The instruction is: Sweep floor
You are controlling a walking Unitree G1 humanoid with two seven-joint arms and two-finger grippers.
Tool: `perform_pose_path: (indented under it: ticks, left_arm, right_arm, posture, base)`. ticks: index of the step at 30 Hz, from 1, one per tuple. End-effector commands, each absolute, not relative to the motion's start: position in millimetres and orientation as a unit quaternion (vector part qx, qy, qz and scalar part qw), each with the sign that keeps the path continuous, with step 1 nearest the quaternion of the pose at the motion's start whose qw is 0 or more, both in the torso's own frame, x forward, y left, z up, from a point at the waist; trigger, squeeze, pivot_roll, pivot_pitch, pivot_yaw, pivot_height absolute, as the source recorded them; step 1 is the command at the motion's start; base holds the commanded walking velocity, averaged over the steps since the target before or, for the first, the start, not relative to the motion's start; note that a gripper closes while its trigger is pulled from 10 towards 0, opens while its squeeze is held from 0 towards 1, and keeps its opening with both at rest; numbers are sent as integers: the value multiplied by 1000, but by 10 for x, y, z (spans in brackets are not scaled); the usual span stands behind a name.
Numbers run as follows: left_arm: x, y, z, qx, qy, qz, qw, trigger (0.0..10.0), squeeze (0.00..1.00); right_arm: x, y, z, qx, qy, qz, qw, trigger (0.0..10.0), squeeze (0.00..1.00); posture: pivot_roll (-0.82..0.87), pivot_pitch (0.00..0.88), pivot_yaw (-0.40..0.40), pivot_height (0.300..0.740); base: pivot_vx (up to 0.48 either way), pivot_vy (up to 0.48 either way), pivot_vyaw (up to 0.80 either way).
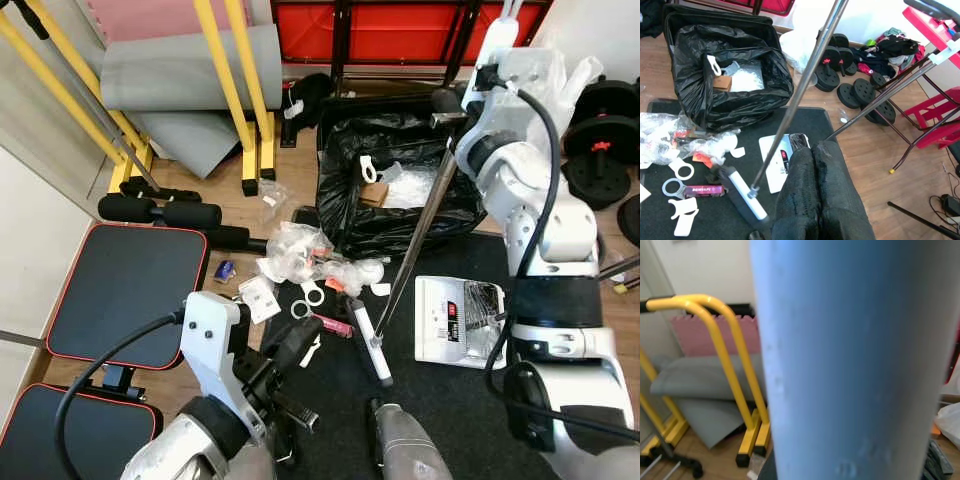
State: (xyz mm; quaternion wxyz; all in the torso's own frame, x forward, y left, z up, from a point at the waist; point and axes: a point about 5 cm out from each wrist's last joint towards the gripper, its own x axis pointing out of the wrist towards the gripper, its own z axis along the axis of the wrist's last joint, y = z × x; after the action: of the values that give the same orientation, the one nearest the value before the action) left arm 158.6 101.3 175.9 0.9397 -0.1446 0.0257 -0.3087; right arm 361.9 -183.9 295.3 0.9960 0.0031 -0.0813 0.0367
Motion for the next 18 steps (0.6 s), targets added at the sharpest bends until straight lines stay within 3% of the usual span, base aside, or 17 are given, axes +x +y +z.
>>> perform_pose_path:
  ticks: [1, 18]
  left_arm:
    - [1575, 1027, 1712, -148, 35, -315, 937, 10000, 0]
    - [1579, 1033, 1715, -154, 35, -319, 935, 10000, 0]
  right_arm:
    - [3595, -1811, 3062, -7, -94, 38, 995, 10000, 0]
    - [3442, -1769, 3716, 127, -226, 65, 964, 10000, 0]
  posture:
    - [-47, 306, 35, 740]
    - [-49, 309, 45, 740]
  base:
    - [0, 0, 0]
    - [0, 0, 0]
